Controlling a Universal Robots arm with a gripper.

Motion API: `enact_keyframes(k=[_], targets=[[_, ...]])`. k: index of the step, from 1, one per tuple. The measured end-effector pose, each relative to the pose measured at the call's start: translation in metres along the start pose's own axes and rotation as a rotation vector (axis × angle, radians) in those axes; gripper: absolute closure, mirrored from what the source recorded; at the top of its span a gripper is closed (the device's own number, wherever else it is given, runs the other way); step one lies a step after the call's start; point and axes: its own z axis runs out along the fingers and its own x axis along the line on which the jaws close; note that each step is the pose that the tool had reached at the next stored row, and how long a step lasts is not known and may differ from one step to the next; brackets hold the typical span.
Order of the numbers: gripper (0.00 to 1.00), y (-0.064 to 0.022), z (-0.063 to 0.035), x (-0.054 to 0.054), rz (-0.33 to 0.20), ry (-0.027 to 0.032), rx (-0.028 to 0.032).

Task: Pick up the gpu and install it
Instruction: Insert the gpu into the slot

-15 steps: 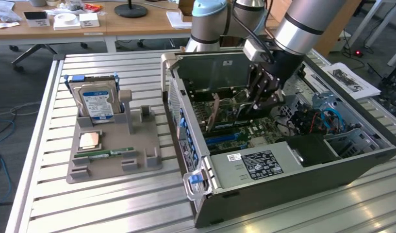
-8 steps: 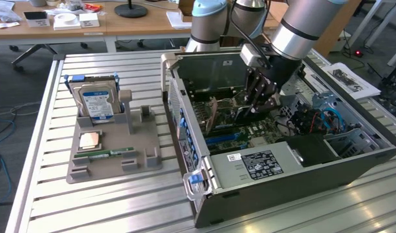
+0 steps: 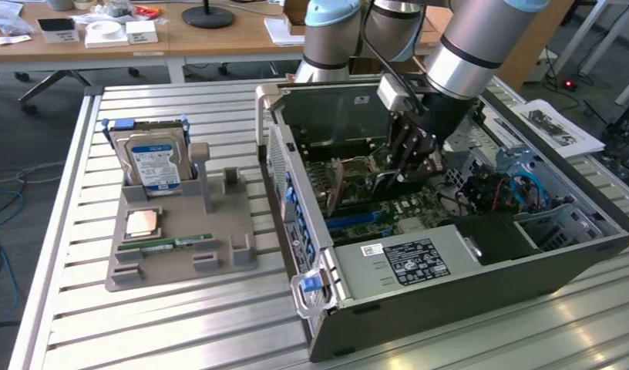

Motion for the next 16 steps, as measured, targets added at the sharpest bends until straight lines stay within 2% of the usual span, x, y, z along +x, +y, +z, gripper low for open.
enact_keyframes(k=[2, 9, 16], targets=[[0.73, 0.0024, 0.0008, 0.0, 0.0, 0.0004, 0.0054], [0.73, 0.0066, 0.0034, 0.004, -0.001, 0.0002, 0.0072], [0.73, 0.0125, 0.0102, 0.005, -0.002, 0.0002, 0.0121]])
